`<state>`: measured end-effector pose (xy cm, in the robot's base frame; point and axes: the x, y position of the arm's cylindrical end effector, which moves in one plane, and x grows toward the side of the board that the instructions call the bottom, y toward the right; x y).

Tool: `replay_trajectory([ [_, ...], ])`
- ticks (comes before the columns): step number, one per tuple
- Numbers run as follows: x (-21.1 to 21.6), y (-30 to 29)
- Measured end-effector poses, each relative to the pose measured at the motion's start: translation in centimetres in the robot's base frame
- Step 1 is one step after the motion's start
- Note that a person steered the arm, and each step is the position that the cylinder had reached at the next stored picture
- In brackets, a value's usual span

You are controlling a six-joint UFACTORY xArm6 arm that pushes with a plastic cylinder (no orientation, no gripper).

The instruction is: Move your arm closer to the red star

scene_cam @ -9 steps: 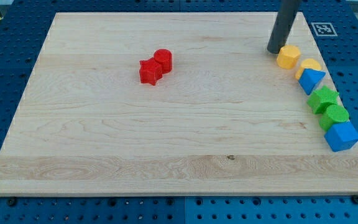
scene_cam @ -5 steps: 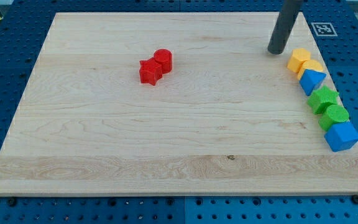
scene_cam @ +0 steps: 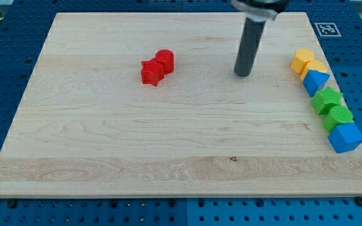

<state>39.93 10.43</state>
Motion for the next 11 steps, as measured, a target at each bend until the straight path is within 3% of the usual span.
replay_trajectory([
  [3,4.1,-2.4],
  [6,13.9,-8.4],
  [7,11.7,-13.2],
  [11,8.1,-21.0],
])
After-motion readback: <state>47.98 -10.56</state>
